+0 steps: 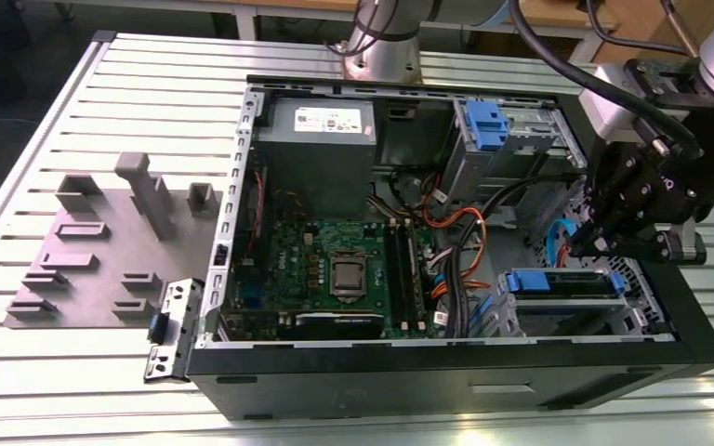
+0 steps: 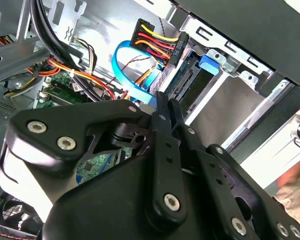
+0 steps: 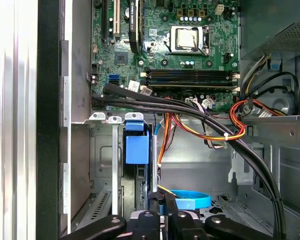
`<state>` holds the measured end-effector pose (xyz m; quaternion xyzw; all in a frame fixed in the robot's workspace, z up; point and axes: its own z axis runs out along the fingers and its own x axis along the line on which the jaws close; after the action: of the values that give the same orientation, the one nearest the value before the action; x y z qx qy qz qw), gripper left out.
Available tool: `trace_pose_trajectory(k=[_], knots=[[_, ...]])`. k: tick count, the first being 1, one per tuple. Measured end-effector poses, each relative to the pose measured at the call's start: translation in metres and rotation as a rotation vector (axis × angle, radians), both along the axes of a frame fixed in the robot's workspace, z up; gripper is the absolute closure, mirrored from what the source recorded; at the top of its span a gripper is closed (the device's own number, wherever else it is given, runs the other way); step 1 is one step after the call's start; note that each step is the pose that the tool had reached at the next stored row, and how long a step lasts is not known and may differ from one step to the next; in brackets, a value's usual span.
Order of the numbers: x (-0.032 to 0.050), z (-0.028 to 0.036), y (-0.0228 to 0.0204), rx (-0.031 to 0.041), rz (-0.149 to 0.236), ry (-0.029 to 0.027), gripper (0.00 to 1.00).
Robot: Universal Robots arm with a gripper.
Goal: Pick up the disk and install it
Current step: 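Insert the first disk wire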
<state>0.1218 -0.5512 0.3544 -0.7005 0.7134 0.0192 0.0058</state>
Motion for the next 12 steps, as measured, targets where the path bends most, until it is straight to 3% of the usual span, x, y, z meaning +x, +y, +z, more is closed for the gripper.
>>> trace_pose_trajectory(k=[7,12], knots=[[0.0,-0.0013,-0.004,0.0,0.0,-0.0002,0.84],[-0.0005,-0.0051,-0.0075,0.0001,0.0,-0.0049,0.84]])
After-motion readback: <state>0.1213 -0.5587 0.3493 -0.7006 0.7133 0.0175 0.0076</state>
